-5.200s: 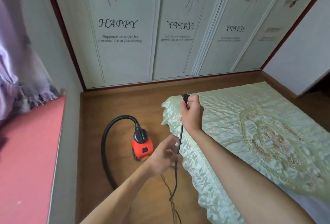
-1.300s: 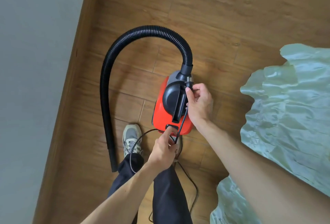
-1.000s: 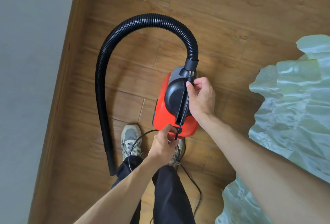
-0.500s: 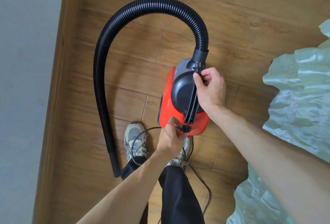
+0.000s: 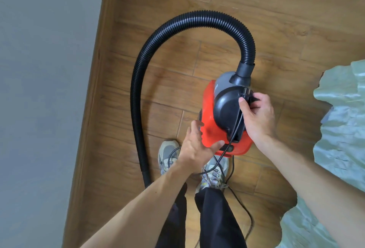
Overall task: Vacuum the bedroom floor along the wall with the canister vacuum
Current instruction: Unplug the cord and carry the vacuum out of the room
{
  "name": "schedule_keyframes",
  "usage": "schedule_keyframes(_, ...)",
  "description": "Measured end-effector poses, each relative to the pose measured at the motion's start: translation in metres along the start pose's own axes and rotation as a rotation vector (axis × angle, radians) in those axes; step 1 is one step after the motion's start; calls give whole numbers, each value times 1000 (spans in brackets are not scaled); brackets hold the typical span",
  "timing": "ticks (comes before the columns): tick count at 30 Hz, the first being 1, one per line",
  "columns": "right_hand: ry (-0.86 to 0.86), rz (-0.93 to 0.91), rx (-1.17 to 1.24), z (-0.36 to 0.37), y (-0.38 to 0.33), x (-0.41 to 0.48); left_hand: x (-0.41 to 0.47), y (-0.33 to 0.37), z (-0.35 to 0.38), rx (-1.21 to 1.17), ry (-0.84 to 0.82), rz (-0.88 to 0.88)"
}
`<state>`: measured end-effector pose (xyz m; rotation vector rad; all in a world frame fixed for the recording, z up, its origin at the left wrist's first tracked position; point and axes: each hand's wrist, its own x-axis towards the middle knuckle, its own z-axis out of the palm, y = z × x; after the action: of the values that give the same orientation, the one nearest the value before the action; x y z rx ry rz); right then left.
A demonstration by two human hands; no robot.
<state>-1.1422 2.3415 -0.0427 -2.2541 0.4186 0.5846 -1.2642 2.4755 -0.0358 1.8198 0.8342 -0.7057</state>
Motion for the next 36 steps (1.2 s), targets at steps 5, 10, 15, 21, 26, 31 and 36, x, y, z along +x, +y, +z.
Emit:
schedule_keyframes(5, 3, 67, 27, 7, 1, -19, 16, -16, -57, 39, 68, -30)
schedule_keyframes(10, -24, 83, 71, 21, 10, -33, 34, -38, -104, 204, 99, -145)
schedule_keyframes(15, 25, 23, 159, 37, 23, -36, 65, -71, -137, 307, 124, -261)
schedule_keyframes(21, 194, -34, 151, 60, 41, -30, 119, -92, -167, 270, 278, -280)
schedule_keyframes(26, 219, -54, 180, 62, 48, -25, 150, -95, -179, 205, 261, -261)
schedule_keyframes(31, 202, -44, 167, 60, 43, -25, 142, -90, -180, 249, 316, -131)
schedule_keyframes(36, 206, -47, 122, 51, 27, -25, 107, -81, -185, 193, 379, 55)
